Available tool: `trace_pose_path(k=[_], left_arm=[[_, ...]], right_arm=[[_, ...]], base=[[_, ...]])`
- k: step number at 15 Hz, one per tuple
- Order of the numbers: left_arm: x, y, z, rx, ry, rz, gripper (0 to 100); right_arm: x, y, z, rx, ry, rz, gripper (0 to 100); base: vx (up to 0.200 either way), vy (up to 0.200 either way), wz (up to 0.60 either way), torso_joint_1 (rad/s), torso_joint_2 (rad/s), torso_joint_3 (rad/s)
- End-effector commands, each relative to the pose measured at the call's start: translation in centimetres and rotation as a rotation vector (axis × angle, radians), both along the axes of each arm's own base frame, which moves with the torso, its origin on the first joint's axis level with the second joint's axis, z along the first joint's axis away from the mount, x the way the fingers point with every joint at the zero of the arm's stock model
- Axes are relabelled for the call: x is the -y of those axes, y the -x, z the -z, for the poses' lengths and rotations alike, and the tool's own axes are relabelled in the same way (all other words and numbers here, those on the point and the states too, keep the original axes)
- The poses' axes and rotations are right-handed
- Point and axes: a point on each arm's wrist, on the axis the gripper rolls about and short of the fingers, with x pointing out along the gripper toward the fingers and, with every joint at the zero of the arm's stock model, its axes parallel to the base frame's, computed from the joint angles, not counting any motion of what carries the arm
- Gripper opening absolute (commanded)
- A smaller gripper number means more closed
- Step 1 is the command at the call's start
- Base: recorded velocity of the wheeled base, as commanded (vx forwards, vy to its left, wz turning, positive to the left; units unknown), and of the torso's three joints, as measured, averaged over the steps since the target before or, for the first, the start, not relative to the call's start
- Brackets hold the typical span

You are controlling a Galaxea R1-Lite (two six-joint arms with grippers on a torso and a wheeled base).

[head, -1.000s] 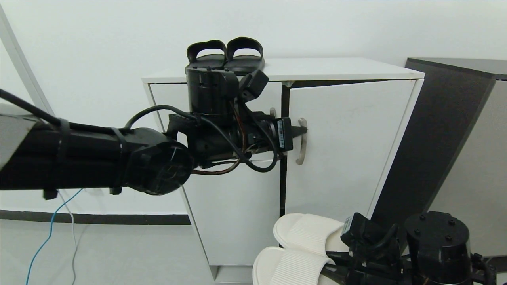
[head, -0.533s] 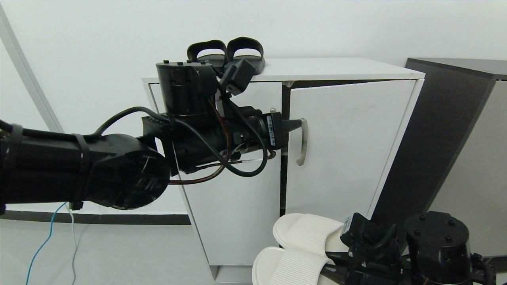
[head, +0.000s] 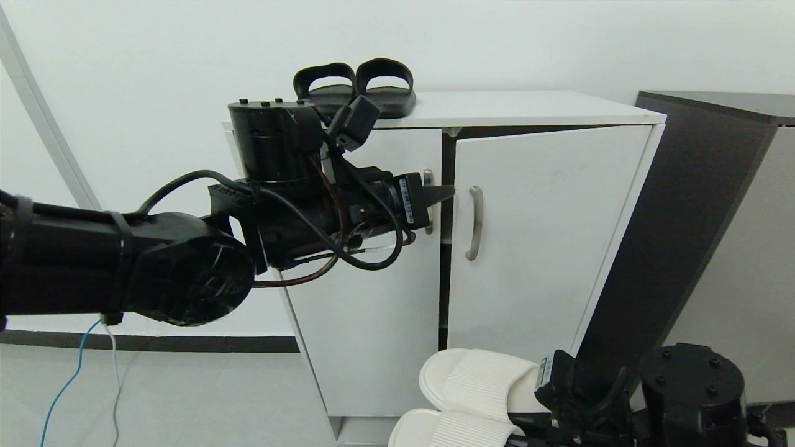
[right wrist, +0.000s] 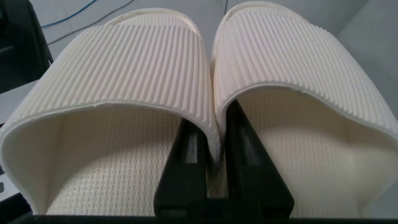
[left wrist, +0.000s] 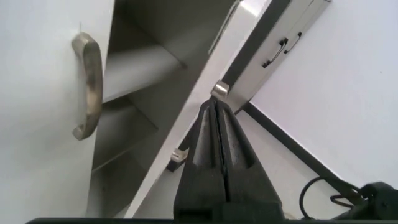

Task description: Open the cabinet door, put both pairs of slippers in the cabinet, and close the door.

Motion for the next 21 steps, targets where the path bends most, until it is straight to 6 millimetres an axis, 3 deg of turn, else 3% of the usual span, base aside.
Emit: trace_pose_path(k=[1,5,11,16,21], left_arm=[[-0.3,-0.5,0.0,0.000,0.001,-0.012,0],[-0.8,-2.2,-0.3,0.016,0.011,-0.055,0],[1.4,-5.1,1.1,0.012,0.001,-0.039,0],[2.0,-4.1,1.4,0.003,-0.006,-0.021,0],[2.1,0.1,1.3,0.037,-0.019,0.047,0]], right_arm=[[0.0,0.2,-0.1,0.003,-0.003,-0.004,0],[0.0,0.2,0.0,-0.001,0.003,-0.007,0],[-0.1,0.4,0.1,-0.003,0.007,-0.015,0],[-0.1,0.4,0.3,0.013,0.024,-0.028,0],[-0.3,0.7,0.6,0.008,0.035,-0.040,0]], base=[[0.000,0.000,0.00,0.000,0.00,0.000],[0.000,0.000,0.00,0.000,0.00,0.000],[0.000,0.000,0.00,0.000,0.00,0.000],[-0.080,0.000,0.00,0.001,0.00,0.002],[-0.200,0.000,0.00,0.003,0.00,0.003]])
